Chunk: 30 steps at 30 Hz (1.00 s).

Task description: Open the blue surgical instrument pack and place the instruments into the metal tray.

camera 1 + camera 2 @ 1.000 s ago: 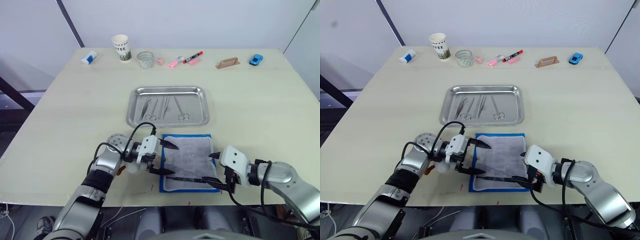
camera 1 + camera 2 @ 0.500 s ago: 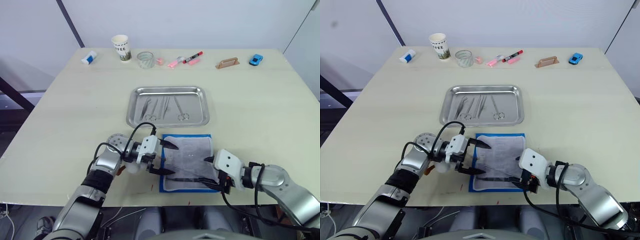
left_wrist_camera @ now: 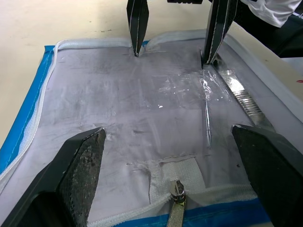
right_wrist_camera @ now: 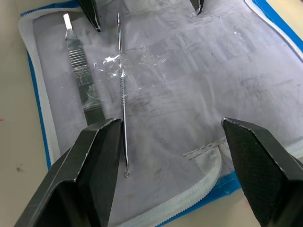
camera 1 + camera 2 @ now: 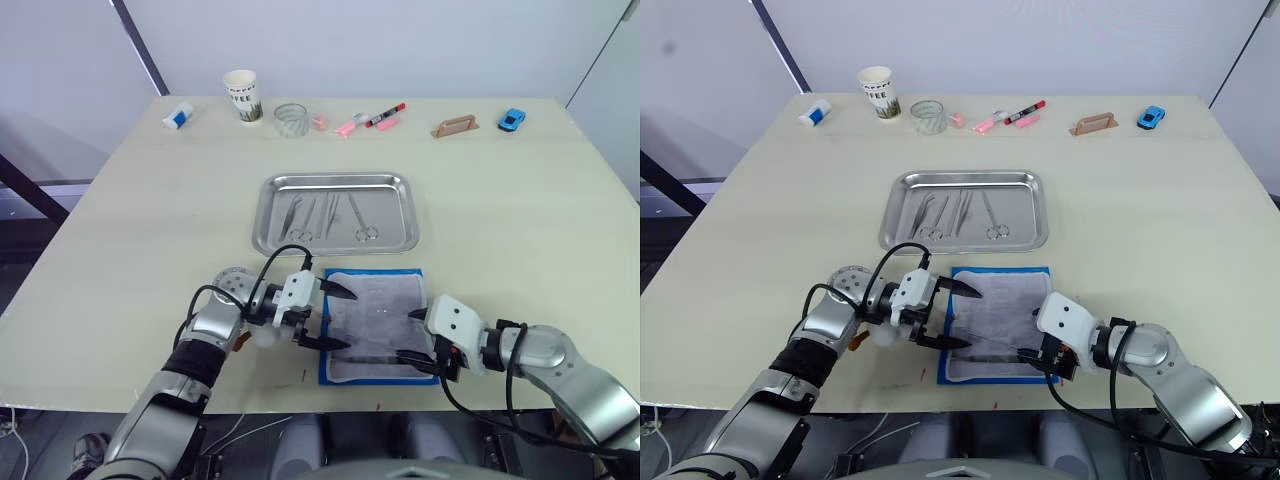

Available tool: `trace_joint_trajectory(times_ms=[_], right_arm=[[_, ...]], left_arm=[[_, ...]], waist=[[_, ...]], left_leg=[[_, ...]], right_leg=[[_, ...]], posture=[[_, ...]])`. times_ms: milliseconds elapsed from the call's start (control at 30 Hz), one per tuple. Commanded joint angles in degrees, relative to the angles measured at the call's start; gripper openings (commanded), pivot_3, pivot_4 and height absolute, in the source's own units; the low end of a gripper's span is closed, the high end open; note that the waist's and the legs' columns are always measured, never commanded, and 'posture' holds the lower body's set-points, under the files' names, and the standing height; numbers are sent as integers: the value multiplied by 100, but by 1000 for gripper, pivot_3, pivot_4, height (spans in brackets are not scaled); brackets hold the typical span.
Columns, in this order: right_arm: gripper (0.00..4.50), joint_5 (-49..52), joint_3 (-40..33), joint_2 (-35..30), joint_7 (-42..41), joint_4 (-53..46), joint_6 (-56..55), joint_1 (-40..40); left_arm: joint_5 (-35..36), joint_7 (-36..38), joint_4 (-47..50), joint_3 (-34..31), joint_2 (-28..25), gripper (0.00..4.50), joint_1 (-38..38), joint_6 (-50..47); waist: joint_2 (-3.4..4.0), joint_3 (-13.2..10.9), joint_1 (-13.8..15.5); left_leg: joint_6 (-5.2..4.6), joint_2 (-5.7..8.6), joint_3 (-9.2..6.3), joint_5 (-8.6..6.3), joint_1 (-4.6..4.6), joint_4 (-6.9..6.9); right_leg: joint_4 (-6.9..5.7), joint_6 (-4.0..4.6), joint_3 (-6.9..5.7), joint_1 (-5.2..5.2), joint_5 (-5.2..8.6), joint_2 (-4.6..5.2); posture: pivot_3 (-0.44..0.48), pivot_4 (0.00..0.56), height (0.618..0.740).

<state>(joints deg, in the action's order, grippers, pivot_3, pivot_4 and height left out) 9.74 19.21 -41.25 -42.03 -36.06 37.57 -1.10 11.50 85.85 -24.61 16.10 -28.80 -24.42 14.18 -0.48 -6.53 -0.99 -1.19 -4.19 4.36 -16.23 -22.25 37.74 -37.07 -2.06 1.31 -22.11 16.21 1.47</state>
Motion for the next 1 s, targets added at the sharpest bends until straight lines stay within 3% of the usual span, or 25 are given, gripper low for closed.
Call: trace_joint_trajectory(times_ms=[33, 67, 567, 1000], right_arm=[[2611, -93, -16, -4, 45, -68, -100, -15], [1983, -102, -11, 2, 51, -66, -111, -14], [1983, -203, 223, -33, -241, 37, -383, 1], [1983, -145, 322, 259, -710, 1191, -1346, -174]], left_arm=[[-259, 47, -266, 176, -127, 4500, 255, -107], [-258, 50, -269, 177, -128, 4500, 254, -105], [-252, 69, -278, 189, -140, 4500, 244, -115], [-247, 36, -234, 192, -131, 4500, 279, -142]], waist=[[0, 0, 0], [0, 0, 0], [-7, 1, -1], [-25, 11, -7]], left_leg=[[0, 0, 1, 0, 0, 0], [0, 0, 2, 0, 1, 0], [0, 0, 32, 0, 31, 2], [0, -3, 48, 0, 47, 5]], right_leg=[[0, 0, 1, 0, 0, 0], [-1, 0, 1, 0, 0, 0], [-36, 0, 31, 1, 1, -1], [-59, 3, 47, 1, 2, -5]], posture=[[0, 150, 740], [0, 150, 740], [0, 150, 740], [0, 150, 740]])
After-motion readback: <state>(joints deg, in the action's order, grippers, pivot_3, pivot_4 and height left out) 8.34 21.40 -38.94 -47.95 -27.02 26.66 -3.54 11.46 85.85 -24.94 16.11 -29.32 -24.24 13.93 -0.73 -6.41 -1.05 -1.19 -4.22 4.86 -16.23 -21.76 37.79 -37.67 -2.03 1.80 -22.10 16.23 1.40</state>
